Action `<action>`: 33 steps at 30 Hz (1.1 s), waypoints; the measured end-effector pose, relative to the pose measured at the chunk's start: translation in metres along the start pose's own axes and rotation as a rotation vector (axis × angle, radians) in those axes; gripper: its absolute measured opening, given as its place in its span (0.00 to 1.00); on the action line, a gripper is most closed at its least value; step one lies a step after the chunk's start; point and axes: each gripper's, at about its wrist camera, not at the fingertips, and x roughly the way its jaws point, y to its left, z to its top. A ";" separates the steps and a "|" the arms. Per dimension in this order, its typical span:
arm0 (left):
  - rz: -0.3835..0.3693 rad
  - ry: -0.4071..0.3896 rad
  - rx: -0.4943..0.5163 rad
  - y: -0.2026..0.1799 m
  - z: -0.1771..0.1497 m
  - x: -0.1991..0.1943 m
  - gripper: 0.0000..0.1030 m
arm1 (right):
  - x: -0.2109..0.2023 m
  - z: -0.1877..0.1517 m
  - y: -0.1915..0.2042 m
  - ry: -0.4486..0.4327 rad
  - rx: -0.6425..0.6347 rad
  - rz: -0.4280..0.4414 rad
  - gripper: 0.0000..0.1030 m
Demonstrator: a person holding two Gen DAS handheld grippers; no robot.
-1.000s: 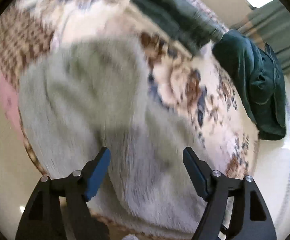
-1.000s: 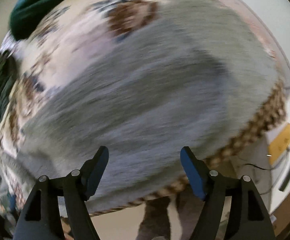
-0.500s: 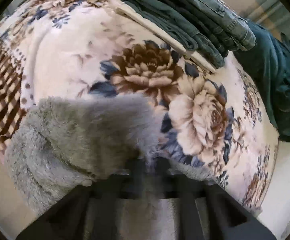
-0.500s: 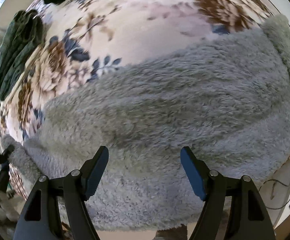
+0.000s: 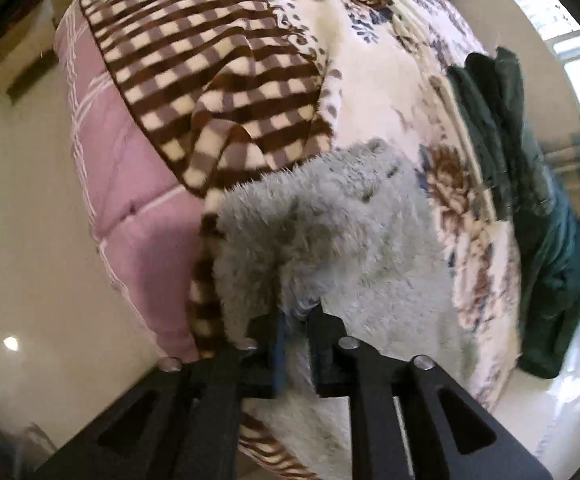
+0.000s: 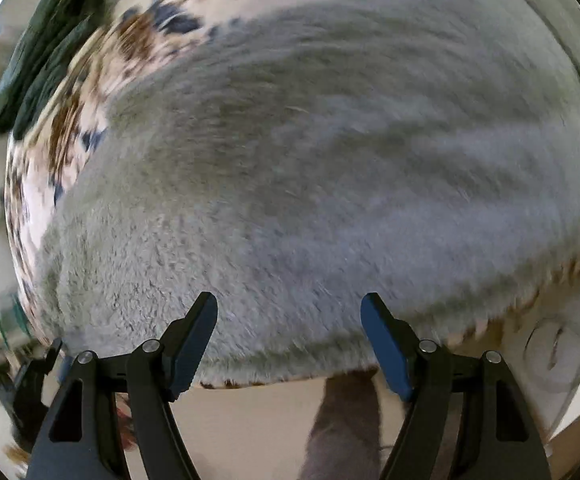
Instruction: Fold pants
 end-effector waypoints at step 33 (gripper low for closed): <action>0.189 -0.097 0.223 -0.038 -0.015 -0.017 0.86 | -0.055 -0.027 -0.106 -0.092 0.135 0.016 0.60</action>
